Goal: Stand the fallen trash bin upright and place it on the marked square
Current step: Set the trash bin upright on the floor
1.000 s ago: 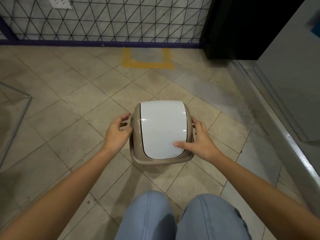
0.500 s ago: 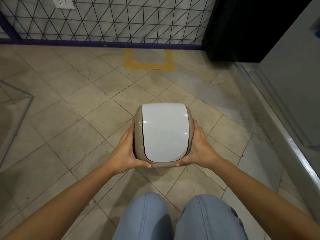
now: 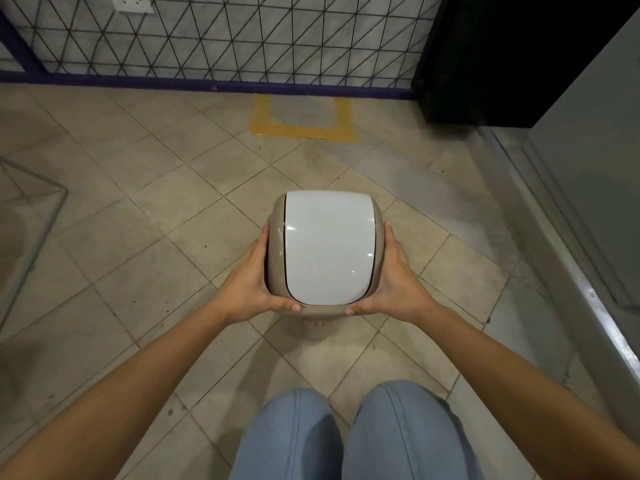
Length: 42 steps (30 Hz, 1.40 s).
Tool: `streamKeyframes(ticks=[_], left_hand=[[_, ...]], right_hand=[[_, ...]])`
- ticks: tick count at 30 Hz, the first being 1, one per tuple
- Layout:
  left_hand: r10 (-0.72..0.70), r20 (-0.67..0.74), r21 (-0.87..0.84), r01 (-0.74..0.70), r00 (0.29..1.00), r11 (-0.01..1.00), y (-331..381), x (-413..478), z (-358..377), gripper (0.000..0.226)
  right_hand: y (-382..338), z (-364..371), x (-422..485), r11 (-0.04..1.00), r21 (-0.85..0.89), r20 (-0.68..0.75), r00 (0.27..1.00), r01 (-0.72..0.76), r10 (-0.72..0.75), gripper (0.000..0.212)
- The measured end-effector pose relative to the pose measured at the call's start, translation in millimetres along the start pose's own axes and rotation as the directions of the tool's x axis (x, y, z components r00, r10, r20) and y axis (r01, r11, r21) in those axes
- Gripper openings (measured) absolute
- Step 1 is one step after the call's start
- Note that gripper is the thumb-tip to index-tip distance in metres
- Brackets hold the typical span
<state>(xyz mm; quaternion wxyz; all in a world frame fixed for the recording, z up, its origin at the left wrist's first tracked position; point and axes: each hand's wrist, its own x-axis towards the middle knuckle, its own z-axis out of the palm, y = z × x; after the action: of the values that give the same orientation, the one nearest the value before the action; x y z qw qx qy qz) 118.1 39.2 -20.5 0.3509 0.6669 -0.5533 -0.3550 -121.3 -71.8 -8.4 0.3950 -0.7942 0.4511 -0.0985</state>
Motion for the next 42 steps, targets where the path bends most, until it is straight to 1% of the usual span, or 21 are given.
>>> streamKeyframes(ticks=[4, 10, 16, 20, 24, 26, 29, 33, 36, 39, 42], left_hand=[[-0.012, -0.032, 0.01, 0.012, 0.999, 1.0, 2.8, 3.1, 2.3, 0.141], [-0.038, -0.016, -0.052, 0.037, 0.999, 0.998, 0.3, -4.2, 9.0, 0.143], [-0.057, -0.049, -0.046, 0.055, 0.997, 0.997, -6.8, -8.5, 9.1, 0.142], [-0.037, -0.052, -0.043, 0.035, 0.998, 0.998, -8.4, -2.1, 6.7, 0.142], [-0.059, -0.072, -0.04, 0.056, 0.996, 0.998, -8.6, 6.9, 5.3, 0.141], [-0.07, -0.102, -0.03, 0.067, 0.992, 0.997, -7.8, 12.4, 5.1, 0.139], [-0.039, -0.165, 0.023, 0.043, 0.986, 0.999, -5.2, 23.8, 3.3, 0.131], [-0.044, -0.296, 0.105, 0.079, 0.954, 0.991, -4.3, 41.7, 8.3, 0.115], [-0.08, -0.364, 0.065, 0.111, 0.928, 0.992, -5.9, 54.9, 13.9, 0.104], [-0.103, -0.391, 0.027, 0.123, 0.915, 0.992, -4.0, 68.6, 15.4, 0.102], [-0.1, -0.422, 0.023, 0.121, 0.901, 0.992, 0.9, 82.4, 15.9, 0.101]], right_hand=[[1.5, -6.0, 5.5, 1.0, 0.019, 0.015, 1.0, 0.006, -0.006, 0.159], [5.5, -3.8, 3.4, 1.0, 0.01, 0.063, 0.998, 0.024, -0.024, 0.16], [5.6, 4.5, 2.9, 1.0, 0.012, 0.051, 0.998, 0.029, -0.029, 0.161], [3.2, 2.6, 12.1, 0.999, 0.01, 0.051, 0.998, 0.035, -0.036, 0.161], [0.8, -0.8, 23.0, 1.0, -0.006, 0.018, 0.999, 0.029, -0.029, 0.159], [-1.1, -2.9, 28.4, 0.999, -0.021, -0.016, 0.999, 0.037, -0.037, 0.155], [-4.7, -5.8, 37.1, 0.998, -0.027, -0.064, 0.997, 0.052, -0.053, 0.151], [-6.9, -8.7, 51.0, 0.999, -0.023, -0.132, 0.99, 0.041, -0.043, 0.147], [-8.2, -11.1, 63.1, 1.0, -0.019, -0.17, 0.985, 0.02, -0.023, 0.144], [-6.9, -19.3, 76.6, 0.999, -0.041, -0.165, 0.986, 0.008, -0.015, 0.142], [-5.9, -27.9, 89.1, 0.999, -0.047, -0.156, 0.988, -0.002, -0.006, 0.139]])
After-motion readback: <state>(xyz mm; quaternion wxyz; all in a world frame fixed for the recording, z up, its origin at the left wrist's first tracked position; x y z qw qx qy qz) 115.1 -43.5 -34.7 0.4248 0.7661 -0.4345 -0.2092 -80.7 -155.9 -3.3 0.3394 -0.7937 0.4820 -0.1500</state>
